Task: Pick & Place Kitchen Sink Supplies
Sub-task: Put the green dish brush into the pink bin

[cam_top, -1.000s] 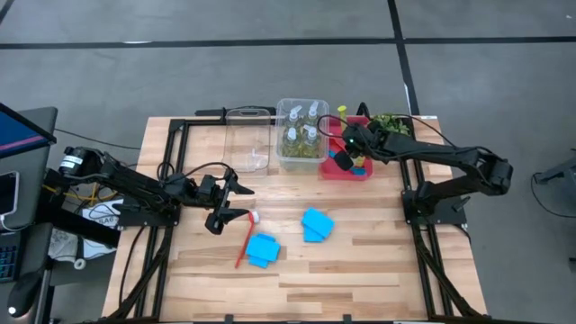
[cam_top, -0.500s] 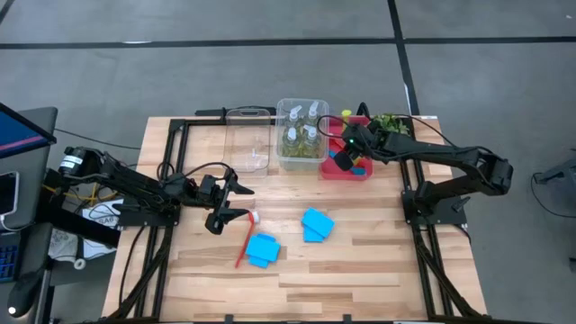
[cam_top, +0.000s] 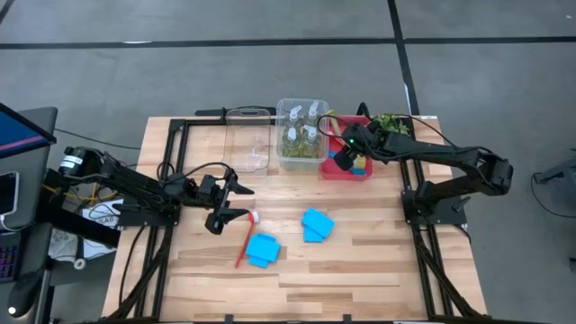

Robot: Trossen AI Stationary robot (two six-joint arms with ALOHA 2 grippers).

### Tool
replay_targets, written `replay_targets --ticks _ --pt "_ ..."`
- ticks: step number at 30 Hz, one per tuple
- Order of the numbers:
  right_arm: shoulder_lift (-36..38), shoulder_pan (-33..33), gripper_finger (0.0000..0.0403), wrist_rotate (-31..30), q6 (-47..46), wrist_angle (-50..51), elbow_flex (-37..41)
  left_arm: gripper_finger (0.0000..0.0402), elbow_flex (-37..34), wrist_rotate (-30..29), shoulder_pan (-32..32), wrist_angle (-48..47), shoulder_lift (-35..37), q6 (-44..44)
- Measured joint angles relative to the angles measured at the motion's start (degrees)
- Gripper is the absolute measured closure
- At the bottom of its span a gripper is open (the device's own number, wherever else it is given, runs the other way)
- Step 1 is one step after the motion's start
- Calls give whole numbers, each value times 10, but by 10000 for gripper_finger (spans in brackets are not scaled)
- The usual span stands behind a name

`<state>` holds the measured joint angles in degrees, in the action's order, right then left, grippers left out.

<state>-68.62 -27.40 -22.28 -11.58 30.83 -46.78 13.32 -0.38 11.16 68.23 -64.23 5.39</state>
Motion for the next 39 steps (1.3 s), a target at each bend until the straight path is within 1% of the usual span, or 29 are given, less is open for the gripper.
replay_targets --ticks 5,12,17,19,22,26,32,39 --pt "0 0 201 -2 1 0 0 132 0 0 0 0 0 0" --pt "13 -1 210 -17 1 -11 -6 131 0 0 0 0 0 0" --pt "26 24 217 -14 1 -22 -16 132 0 0 0 0 0 0" --pt "28 37 220 7 17 -29 -16 132 0 0 0 0 0 0" --pt "27 58 224 55 44 -30 -16 131 0 0 0 0 0 0" --pt "19 74 233 90 62 -27 -17 132 0 0 0 0 0 0" --pt "7 54 255 100 115 -9 -17 131 0 0 0 0 0 0" --pt "-22 5 283 104 120 -14 -17 132 0 0 0 0 0 0"
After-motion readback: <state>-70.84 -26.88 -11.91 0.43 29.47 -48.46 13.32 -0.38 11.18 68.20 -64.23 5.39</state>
